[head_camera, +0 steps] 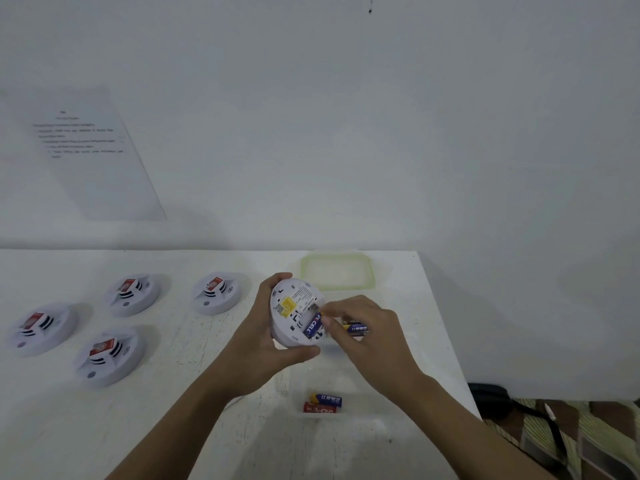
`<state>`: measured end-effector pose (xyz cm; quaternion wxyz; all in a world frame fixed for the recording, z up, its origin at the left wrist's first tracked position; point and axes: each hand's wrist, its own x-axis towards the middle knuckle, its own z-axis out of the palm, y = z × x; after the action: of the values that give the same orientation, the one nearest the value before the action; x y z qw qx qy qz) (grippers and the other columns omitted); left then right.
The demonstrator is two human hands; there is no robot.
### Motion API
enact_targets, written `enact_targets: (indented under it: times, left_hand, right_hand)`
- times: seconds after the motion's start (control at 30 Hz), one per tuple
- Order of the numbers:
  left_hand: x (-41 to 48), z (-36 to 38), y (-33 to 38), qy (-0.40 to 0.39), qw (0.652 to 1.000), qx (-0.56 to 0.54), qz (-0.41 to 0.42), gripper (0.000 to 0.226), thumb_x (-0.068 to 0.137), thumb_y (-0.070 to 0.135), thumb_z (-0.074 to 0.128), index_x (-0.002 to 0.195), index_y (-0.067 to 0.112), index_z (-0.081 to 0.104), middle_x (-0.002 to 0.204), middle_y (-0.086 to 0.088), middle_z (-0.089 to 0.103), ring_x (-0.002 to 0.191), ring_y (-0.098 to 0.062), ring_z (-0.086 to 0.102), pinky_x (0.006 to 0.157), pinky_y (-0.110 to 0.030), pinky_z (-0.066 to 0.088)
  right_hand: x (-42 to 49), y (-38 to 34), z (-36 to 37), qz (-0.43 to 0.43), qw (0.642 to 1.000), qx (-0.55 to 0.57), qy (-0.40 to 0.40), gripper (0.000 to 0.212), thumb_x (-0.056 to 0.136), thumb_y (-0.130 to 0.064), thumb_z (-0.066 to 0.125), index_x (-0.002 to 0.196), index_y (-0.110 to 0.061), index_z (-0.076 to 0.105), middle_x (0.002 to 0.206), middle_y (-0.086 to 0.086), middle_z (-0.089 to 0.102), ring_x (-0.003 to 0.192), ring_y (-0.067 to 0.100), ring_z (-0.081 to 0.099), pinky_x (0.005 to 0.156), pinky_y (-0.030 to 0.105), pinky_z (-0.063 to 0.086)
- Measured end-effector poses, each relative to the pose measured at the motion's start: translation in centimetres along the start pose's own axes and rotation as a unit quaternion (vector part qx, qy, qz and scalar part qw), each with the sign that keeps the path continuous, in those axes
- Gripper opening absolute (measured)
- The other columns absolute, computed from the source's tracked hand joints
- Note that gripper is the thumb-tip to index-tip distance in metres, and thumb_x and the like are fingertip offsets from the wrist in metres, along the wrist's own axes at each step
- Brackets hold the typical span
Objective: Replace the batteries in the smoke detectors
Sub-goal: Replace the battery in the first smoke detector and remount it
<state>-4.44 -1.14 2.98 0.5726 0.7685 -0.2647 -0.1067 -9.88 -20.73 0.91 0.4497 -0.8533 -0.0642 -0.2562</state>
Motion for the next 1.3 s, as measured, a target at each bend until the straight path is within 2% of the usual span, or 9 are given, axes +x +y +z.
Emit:
enact_targets:
  times: [0.27,0.5,0.63,0.73,0.83,0.93,1.07,1.17,1.3]
  left_hand:
    - [0.7,-0.6,-0.2,0.001,1.0,-0.006,-0.005,0.094,0.069,0.004,0.088,0.139,0.034,0.033,0.121,0.026,0.056,0.119,0.001,0.058,0.088,-0.014,0.053]
    - [1.6,-1.2,-0.5,-0.04,0.998,0.051,0.014,0.095,0.071,0.006,0.089,0.139,0.035,0.029,0.119,0.039,0.048,0.121,0.011,0.05,0.086,-0.009,0.051]
    - [1.8,-2.6,-1.4,-0.005,0.999,0.05,0.007,0.1,0.068,0.009,0.091,0.142,0.036,0.029,0.127,0.033,0.046,0.124,0.006,0.049,0.09,-0.011,0.051]
    - [1.8,-3.6,-2.4,0.02,0.999,0.044,-0.008,0.101,0.067,0.007,0.092,0.141,0.038,0.032,0.128,0.031,0.048,0.124,0.005,0.051,0.091,-0.013,0.052]
    - [1.9,-4.2,-3.2,0.021,0.998,0.046,-0.022,0.101,0.066,0.009,0.092,0.141,0.04,0.033,0.127,0.032,0.048,0.123,0.005,0.051,0.094,-0.017,0.053]
    - [2.1,-4.4,-3.6,0.013,0.998,0.058,-0.027,0.102,0.065,0.015,0.094,0.142,0.039,0.031,0.128,0.032,0.045,0.125,0.003,0.048,0.096,-0.018,0.053]
    - [2.3,-4.4,-3.8,-0.002,0.998,0.061,-0.02,0.103,0.066,0.016,0.093,0.145,0.035,0.029,0.129,0.033,0.044,0.127,0.003,0.047,0.096,-0.018,0.053]
    - [2.5,-4.4,-4.0,-0.01,0.998,0.061,-0.013,0.102,0.069,0.008,0.091,0.145,0.032,0.028,0.126,0.038,0.044,0.126,0.008,0.047,0.093,-0.014,0.052]
    - [3.1,-4.3,-4.2,-0.011,0.998,0.058,-0.015,0.102,0.069,0.009,0.091,0.145,0.033,0.028,0.127,0.039,0.044,0.126,0.01,0.046,0.093,-0.013,0.052]
  right_hand:
    - [0.6,0.5,-0.1,-0.121,0.987,-0.097,-0.047,0.034,0.105,-0.032,0.043,0.119,-0.016,0.07,0.107,-0.004,0.07,0.099,0.001,0.059,0.078,0.013,0.05]
    - [2.4,1.0,-1.1,0.136,0.969,0.2,-0.05,0.019,0.105,-0.013,0.05,0.106,-0.011,0.069,0.095,0.001,0.079,0.098,0.014,0.073,0.083,0.031,0.059]
    - [4.1,3.5,-0.8,0.169,0.98,0.083,-0.056,0.016,0.099,-0.013,0.061,0.089,-0.017,0.073,0.09,-0.007,0.074,0.083,0.013,0.07,0.072,0.018,0.054]
    - [5.1,4.9,0.0,0.19,0.967,-0.045,-0.166,0.011,0.095,-0.015,0.064,0.091,-0.018,0.074,0.087,-0.009,0.071,0.08,0.012,0.068,0.066,0.011,0.05]
    - [6.0,5.4,1.3,0.186,0.929,-0.16,-0.279,0.014,0.09,-0.022,0.067,0.1,-0.015,0.075,0.092,-0.004,0.07,0.084,0.017,0.067,0.076,0.029,0.057]
    - [6.8,5.2,2.6,0.179,0.9,-0.247,-0.311,0.015,0.085,-0.026,0.068,0.087,-0.012,0.07,0.089,0.004,0.068,0.076,0.024,0.063,0.061,0.029,0.047]
    - [7.3,5.3,3.5,0.19,0.888,-0.274,-0.317,0.014,0.084,-0.023,0.065,0.073,-0.017,0.06,0.073,-0.001,0.059,0.067,0.021,0.056,0.054,0.025,0.041]
    - [7.4,5.0,3.9,0.212,0.884,-0.259,-0.326,0.022,0.078,-0.031,0.075,0.092,-0.014,0.07,0.089,0.002,0.071,0.082,0.022,0.068,0.072,0.034,0.057]
    - [7.5,5.3,4.0,0.23,0.881,-0.224,-0.347,0.032,0.077,-0.03,0.084,0.102,-0.014,0.074,0.095,0.003,0.073,0.088,0.022,0.069,0.079,0.036,0.058]
